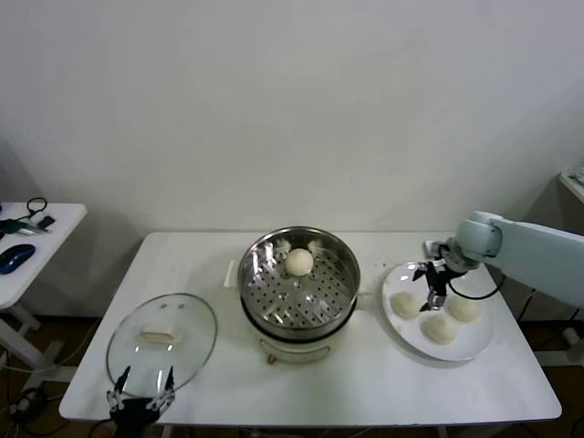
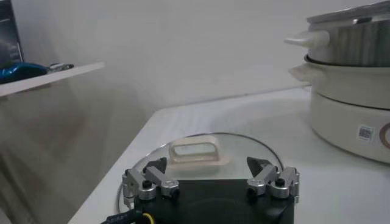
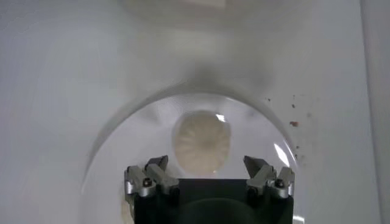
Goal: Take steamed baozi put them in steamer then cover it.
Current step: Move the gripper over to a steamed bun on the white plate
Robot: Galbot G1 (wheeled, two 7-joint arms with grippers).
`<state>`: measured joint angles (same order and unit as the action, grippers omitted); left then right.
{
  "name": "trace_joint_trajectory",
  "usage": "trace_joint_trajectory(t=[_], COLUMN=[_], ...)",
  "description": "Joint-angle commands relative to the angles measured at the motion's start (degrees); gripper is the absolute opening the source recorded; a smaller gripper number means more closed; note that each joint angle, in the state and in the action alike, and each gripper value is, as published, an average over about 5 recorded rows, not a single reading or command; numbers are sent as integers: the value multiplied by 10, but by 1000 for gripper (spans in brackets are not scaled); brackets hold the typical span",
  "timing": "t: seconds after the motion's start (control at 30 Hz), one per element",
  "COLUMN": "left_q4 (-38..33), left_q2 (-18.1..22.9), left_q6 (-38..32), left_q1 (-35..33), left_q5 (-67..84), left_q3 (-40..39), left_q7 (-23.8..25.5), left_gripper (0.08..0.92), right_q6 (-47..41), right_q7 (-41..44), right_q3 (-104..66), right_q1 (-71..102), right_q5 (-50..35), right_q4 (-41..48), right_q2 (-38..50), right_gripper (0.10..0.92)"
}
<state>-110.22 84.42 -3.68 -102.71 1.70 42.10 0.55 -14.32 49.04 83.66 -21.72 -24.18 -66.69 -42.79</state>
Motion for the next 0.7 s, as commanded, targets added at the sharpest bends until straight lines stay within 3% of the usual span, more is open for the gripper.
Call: trace_joint_trajectory(t=[0.03,0.23,0.5,0.7], left_q4=[1,0,0,1], left_q2=[0,-1,-2,-2], left_q6=[0,-2,-1,0], left_q1=[0,0,3,6], left_q5=[1,1,1,1], left_q3=[1,4,4,5], left_q7=[0,-1,0,0], left_gripper=[823,823,823,823], right_q6=[-18,-19,-22,-18], right_q7=[-9,-7,-1,6], right_q3=[-32,-37,-40,-26], right_q1=[55,63,64,18], right_q5=[18,28,33,8], right_q4=[33,52,56,29], right_q2=[-32,-44,-47,-34], right_gripper=[823,813,643,603])
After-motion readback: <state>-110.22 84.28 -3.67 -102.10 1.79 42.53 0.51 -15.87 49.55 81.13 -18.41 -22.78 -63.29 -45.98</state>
